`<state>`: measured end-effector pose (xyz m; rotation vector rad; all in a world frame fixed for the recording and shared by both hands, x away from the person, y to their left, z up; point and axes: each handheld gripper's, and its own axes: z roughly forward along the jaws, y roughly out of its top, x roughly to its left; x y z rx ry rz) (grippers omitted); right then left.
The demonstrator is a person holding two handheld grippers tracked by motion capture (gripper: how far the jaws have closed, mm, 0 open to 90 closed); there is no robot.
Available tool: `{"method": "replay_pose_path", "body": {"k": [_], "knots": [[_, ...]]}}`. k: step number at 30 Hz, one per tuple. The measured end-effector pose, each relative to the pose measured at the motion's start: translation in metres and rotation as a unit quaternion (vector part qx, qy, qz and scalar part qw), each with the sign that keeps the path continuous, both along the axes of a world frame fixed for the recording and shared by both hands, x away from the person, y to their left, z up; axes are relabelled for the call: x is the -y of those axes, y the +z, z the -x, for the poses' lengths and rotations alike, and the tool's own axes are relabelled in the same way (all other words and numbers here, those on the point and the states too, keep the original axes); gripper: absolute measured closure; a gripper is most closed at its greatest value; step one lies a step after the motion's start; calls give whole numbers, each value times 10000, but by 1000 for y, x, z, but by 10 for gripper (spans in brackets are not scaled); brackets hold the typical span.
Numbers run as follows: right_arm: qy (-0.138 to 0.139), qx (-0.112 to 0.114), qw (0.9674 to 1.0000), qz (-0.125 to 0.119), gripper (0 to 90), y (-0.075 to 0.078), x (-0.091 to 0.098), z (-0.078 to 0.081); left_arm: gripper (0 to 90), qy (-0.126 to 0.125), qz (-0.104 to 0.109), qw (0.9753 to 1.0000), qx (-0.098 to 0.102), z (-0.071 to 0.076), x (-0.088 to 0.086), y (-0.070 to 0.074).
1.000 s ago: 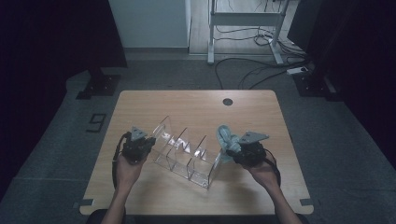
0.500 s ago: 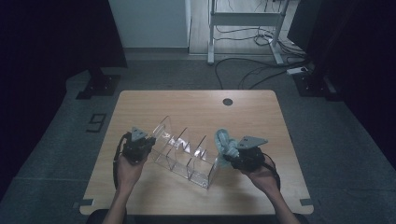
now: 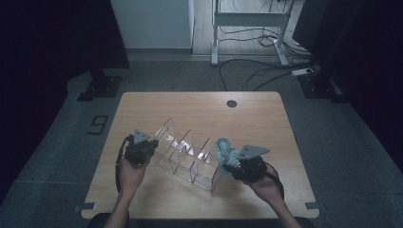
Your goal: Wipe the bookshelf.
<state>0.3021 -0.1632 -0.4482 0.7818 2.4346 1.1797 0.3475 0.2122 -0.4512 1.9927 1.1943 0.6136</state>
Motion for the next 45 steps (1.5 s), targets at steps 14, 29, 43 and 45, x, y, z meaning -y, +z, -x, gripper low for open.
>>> {"method": "replay_pose_path", "body": {"k": [14,29,43,45], "knots": [[311,-65,9995,-1,558,-3,-11,26,854,48,-7,10000,3,0,1,0],[594,-204,9980,70,555,-7,-22,45,847,43,-41,10000,0,0,2,0],[672,-346,9968,262,555,-18,-28,45,847,35,-28,10000,0,0,1,-1],[678,-380,9965,293,555,-21,-29,44,847,41,-21,10000,4,0,1,-1]]}}
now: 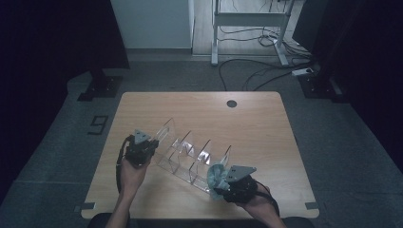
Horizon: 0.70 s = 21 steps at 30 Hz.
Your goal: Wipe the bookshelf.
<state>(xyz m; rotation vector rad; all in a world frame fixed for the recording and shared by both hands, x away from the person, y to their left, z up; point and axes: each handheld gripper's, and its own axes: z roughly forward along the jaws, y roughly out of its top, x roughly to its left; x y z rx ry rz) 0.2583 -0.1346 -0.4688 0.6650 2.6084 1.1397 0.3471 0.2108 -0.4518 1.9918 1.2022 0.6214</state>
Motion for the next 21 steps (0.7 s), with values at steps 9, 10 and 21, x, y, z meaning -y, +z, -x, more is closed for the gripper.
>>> {"method": "replay_pose_path", "body": {"k": [9,10,21], "knots": [[-6,-178,9997,141,554,-13,-2,-6,851,-19,15,10000,-16,0,-1,0],[3,-194,9997,166,554,-15,-2,-7,851,-24,26,10000,-16,0,-1,0],[46,-344,9987,373,554,-30,-5,-13,856,-109,76,9999,-24,-1,-3,0]]}}
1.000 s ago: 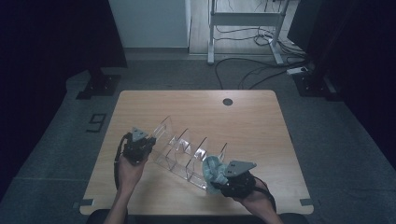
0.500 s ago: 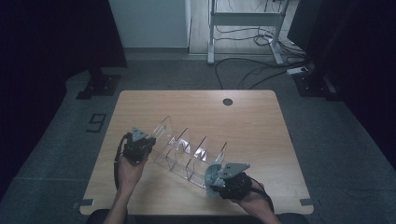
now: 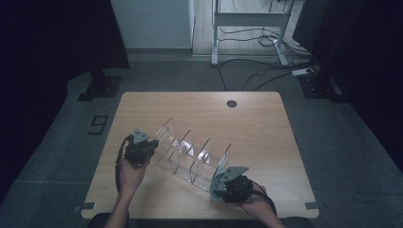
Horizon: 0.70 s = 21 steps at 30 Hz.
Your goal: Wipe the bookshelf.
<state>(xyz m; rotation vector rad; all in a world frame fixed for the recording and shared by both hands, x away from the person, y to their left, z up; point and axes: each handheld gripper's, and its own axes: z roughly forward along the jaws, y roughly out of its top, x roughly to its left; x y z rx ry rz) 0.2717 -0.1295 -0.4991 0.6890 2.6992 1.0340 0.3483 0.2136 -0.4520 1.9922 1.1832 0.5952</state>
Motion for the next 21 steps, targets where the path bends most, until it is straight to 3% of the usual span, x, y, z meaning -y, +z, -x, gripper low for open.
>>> {"method": "replay_pose_path", "body": {"k": [8,21], "knots": [[34,-84,9998,192,552,-10,-1,-6,860,-92,11,10000,-28,-1,-1,0],[-391,-129,9986,327,553,-15,15,-37,862,-138,-45,9999,-24,0,0,1]]}}
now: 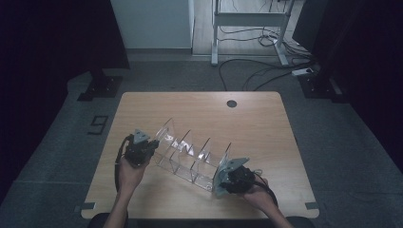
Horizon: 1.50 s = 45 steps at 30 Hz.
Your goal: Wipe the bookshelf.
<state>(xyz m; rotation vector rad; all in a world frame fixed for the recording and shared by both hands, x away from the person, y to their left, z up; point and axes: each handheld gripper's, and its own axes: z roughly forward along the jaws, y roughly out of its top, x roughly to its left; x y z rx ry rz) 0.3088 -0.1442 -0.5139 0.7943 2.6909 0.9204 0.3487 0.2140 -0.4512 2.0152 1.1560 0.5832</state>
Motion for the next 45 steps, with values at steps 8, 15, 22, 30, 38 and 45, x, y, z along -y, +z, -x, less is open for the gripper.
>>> {"method": "replay_pose_path", "body": {"k": [8,15,22,30,38,45], "knots": [[-460,134,9988,128,553,2,15,-33,862,0,-41,10000,7,0,1,0],[-772,210,9967,166,553,4,20,-50,859,59,-84,9999,30,1,4,0],[-750,227,9968,122,553,10,21,-38,821,16,-27,10000,6,1,4,0],[-597,240,9979,-118,552,20,21,-17,564,-108,11,9999,42,5,11,6],[-357,271,9979,-466,551,34,23,10,506,-206,298,9993,-73,8,6,12],[-273,271,9977,-551,551,39,16,17,500,-213,245,9994,-151,11,7,12]]}}
